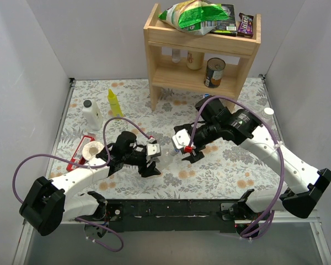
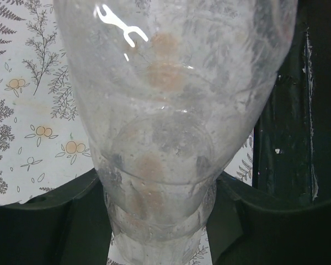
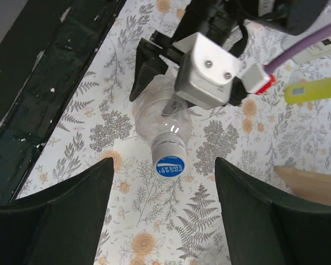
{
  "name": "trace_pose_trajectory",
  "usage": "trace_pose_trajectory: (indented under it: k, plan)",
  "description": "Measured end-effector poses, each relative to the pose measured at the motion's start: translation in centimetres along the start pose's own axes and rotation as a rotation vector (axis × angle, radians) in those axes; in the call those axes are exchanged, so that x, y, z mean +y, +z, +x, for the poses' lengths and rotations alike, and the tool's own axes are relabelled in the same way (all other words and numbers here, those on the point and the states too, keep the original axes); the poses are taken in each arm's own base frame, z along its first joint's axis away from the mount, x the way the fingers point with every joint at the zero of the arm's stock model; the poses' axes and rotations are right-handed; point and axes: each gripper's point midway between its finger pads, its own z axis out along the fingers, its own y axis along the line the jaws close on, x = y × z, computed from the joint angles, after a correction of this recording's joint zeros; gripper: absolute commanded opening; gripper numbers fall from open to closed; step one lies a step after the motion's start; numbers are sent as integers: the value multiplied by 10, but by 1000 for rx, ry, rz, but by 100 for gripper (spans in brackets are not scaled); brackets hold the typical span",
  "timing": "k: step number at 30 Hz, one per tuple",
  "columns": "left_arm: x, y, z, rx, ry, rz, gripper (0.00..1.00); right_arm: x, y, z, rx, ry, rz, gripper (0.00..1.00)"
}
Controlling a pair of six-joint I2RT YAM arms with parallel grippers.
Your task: Screw on the bottle caps
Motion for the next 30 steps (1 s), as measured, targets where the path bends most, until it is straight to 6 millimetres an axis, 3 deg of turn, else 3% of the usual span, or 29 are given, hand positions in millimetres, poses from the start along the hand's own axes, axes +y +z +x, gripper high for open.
trace_pose_trajectory:
  k: [5, 13, 17, 22, 25, 27, 30]
  plan:
    - [-1, 0, -7, -11, 18, 18, 0, 13, 15, 14, 41, -49, -57, 73]
    - [-1, -2, -14, -18, 47, 30, 0, 9, 17, 17, 58, -102, -54, 63]
    - [-2, -2, -13, -16, 55, 36, 0, 9, 19, 19, 68, -108, -59, 52]
    - [-1, -2, -14, -17, 69, 36, 0, 8, 22, 24, 81, -113, -69, 50]
    - [-1, -2, -15, -18, 76, 36, 0, 7, 24, 26, 87, -114, -74, 42]
    - [-1, -2, -14, -15, 75, 37, 0, 6, 24, 27, 89, -118, -73, 31]
    - [1, -3, -13, -7, 77, 27, 0, 6, 26, 27, 92, -100, -76, 26]
